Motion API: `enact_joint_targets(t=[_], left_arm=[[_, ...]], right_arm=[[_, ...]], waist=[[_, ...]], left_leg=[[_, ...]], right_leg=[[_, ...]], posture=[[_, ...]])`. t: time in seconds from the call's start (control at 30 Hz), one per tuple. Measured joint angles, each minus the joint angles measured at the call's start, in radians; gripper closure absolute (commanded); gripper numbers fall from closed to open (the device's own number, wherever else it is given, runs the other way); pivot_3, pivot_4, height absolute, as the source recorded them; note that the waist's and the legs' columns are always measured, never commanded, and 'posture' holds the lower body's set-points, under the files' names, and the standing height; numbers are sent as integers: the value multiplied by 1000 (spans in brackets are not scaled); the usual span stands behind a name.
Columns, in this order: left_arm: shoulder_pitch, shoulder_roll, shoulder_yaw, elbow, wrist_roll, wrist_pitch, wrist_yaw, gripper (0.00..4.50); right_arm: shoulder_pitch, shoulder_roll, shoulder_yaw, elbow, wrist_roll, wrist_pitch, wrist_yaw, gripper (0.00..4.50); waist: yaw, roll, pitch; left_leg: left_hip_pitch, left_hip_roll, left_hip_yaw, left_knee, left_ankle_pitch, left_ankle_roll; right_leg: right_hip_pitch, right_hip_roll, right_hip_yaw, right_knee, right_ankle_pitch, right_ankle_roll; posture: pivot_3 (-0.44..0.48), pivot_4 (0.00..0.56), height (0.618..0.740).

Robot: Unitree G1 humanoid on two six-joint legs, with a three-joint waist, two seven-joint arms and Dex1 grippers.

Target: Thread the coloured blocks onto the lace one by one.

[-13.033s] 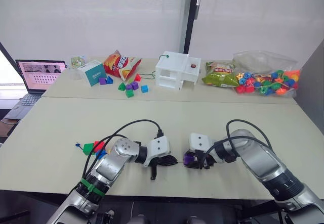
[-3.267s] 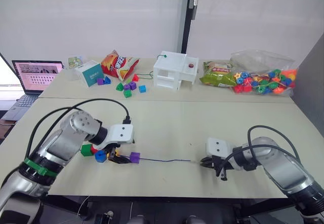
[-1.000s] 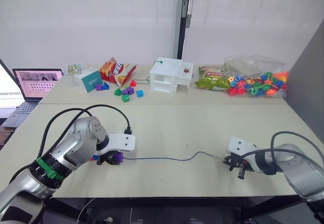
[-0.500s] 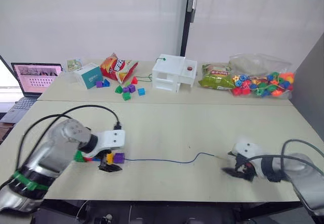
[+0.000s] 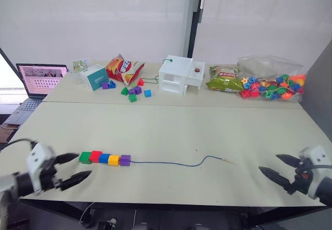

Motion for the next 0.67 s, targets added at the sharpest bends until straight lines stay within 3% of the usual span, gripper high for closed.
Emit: enact_joint_targets(t=[0.13,0.33,0.67], left_arm=[[33,-1,17,140,0,-159,1,0],[29,36,-16,251,6,-265,2,0],[16,36,-70,268,-4,-283,18,0]], right_arm=[[42,8,-11,125,-7,-116,14,49],[93,6,-10,277,-21,-260,43,49],[125,6,-6,290,-10,-301,38,49]], waist=[[4,0,0],[-4,1,0],[-12,1,-1]], left_leg=[[1,0,0,-1,-3,-5],[2,0,2,-6,-3,-6],[4,-1,4,-13,-3,-5]], right_leg=[[1,-2,0,-5,0,0],[2,-4,0,-10,0,0],[3,-6,-2,-10,0,-1]], posture=[[0,150,740],[0,150,740],[0,150,740]])
